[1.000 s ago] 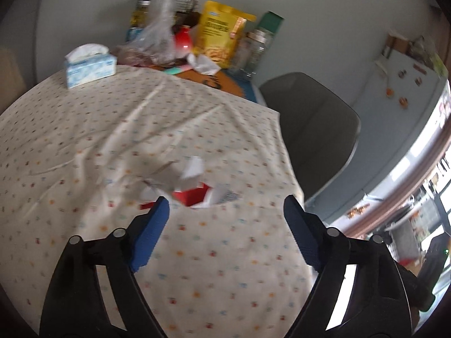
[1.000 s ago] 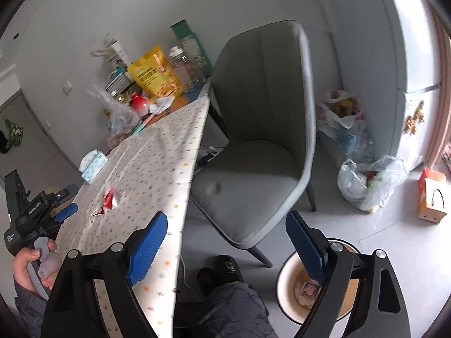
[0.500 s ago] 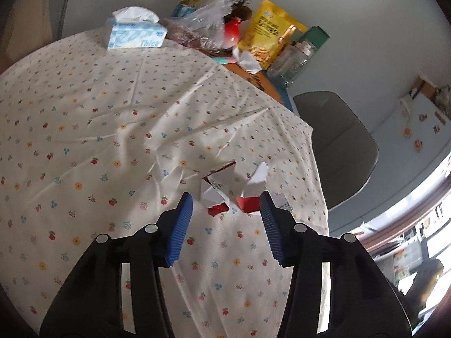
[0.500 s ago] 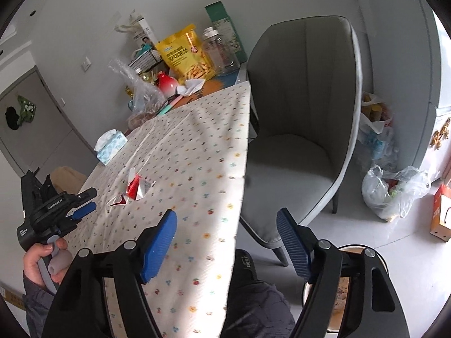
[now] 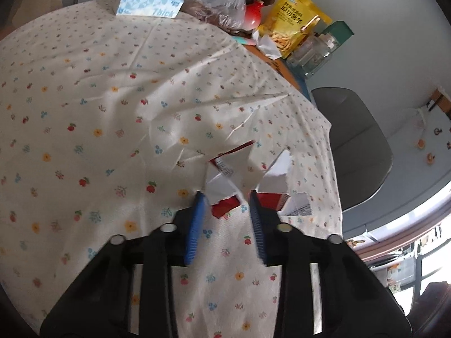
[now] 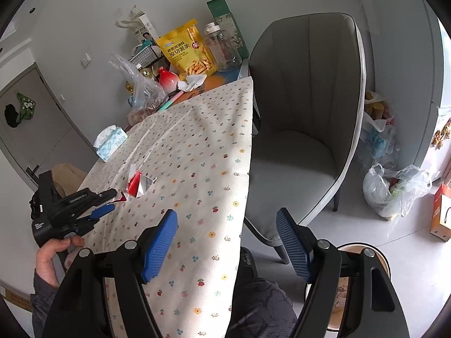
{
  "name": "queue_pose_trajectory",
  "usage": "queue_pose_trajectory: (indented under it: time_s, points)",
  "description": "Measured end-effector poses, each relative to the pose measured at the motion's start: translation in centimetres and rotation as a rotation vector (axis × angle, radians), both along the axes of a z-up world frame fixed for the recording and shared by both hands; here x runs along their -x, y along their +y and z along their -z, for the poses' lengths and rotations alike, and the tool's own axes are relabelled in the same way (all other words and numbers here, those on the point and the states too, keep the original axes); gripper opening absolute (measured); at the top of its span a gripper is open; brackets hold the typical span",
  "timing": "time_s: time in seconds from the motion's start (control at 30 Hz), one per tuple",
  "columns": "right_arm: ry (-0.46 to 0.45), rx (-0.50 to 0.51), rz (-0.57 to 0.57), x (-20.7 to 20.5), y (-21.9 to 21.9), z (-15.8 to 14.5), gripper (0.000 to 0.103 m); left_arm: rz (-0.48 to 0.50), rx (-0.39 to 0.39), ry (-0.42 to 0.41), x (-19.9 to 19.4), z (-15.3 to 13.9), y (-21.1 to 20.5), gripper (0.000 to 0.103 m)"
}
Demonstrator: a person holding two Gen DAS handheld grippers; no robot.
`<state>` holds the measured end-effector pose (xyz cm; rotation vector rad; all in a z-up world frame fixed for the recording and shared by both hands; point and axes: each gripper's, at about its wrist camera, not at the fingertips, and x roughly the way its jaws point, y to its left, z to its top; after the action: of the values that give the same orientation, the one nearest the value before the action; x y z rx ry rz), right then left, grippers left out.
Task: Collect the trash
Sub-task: 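Grasp the white paper scrap with the left tool while the right tool approaches the red carton piece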
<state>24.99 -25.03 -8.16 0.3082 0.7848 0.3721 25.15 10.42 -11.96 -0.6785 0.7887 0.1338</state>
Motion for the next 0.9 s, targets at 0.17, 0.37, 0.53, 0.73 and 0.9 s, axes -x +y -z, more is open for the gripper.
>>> queue_pose_trajectory:
  time_s: [0.17,0.37,0.53,0.73,0.9]
  points:
    - [-0.003,0.017,-0.004,0.0,0.5,-0.1,0.072,-0.016,-0.016,-0.006,0.2,-0.1,0.3,0.005]
    - [0.005,0.025,-0.048,-0.7,2.7,-0.1,0.068,-0.035,-0.04,-0.04,1.8,-1.6,1.5,0.003]
    - [-0.002,0.037,-0.117,-1.5,6.0,-0.3,0.068,-0.069,-0.052,-0.069,3.8,-2.9,3.4,0.003]
    - [-0.017,0.064,-0.207,-2.8,10.7,-0.6,0.065,-0.105,-0.051,-0.08,6.2,-3.4,5.4,0.003]
    - [-0.009,0.103,-0.263,-4.3,14.1,-0.3,0.06,-0.139,-0.05,-0.088,7.7,-3.6,6.8,0.003]
